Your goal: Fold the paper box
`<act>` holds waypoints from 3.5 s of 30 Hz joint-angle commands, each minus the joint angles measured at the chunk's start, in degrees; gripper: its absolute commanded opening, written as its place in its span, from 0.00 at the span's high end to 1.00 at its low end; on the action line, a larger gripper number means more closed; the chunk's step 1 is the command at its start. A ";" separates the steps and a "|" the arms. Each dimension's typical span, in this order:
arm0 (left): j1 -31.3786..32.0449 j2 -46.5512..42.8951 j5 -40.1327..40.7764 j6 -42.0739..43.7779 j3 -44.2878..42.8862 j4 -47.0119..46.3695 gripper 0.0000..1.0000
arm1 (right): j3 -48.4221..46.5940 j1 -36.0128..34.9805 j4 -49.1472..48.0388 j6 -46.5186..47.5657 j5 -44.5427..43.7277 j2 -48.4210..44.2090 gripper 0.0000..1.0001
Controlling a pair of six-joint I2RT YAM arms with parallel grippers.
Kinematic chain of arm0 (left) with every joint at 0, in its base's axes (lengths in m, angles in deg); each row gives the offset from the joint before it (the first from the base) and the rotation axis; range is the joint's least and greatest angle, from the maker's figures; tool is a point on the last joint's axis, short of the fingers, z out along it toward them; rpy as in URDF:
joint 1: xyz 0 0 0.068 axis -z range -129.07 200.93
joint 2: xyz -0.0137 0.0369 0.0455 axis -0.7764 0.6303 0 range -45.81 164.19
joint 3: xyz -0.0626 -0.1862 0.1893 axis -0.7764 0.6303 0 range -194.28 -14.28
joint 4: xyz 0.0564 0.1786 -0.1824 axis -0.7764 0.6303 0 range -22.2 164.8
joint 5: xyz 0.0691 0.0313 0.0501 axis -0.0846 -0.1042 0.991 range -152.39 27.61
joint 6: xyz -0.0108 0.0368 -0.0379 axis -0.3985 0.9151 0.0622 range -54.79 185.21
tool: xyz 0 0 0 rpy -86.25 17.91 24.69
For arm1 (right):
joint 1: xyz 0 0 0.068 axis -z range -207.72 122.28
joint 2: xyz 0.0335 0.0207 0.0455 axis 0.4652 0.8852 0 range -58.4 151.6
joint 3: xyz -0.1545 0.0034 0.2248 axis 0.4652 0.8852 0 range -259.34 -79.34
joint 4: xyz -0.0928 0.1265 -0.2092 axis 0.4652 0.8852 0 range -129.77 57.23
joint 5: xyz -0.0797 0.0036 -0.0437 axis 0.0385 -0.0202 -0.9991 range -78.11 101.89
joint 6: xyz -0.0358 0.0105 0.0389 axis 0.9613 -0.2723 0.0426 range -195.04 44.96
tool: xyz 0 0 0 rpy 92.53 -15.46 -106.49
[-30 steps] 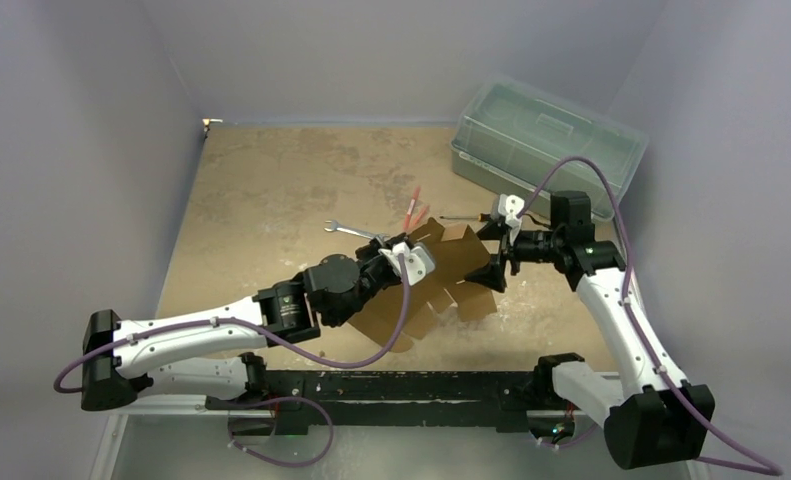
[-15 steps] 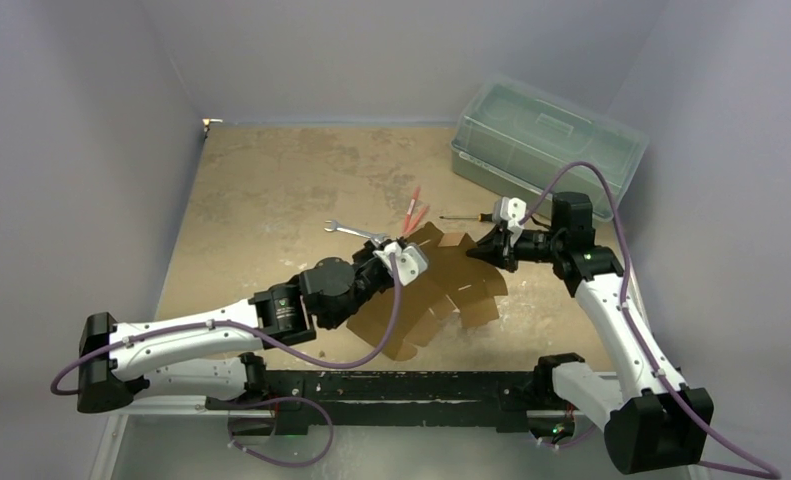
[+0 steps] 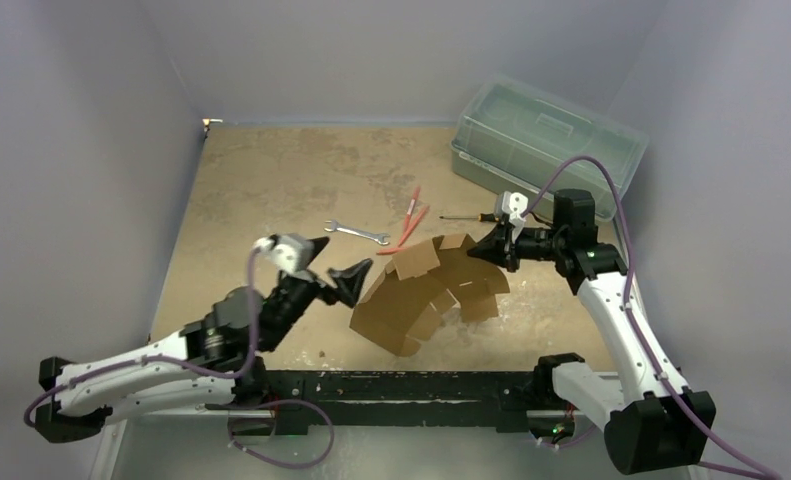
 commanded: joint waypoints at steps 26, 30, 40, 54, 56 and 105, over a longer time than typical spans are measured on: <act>-21.50 4.92 -20.95 -20.07 7.72 -9.49 0.38 | -0.98 0.02 -3.49 -9.37 1.54 1.65 1.00; -25.41 8.02 -27.70 -20.17 6.13 -9.02 0.46 | -1.18 -0.05 -3.37 -9.36 1.71 2.02 1.00; -29.63 20.91 -48.92 -19.35 1.83 -11.28 0.49 | -1.07 0.03 -3.24 -9.38 1.54 2.37 1.00; -31.33 23.17 -47.55 -17.98 0.17 -8.09 0.55 | -1.08 -0.05 -3.04 -9.36 1.45 2.89 1.00; -31.57 19.50 -43.91 -18.10 0.22 -6.75 0.48 | -1.00 -0.04 -3.48 -9.82 0.84 3.13 1.00; -31.71 5.73 -32.57 -36.52 38.10 -34.58 0.26 | 2.08 4.26 -15.61 -23.27 -2.77 5.02 1.00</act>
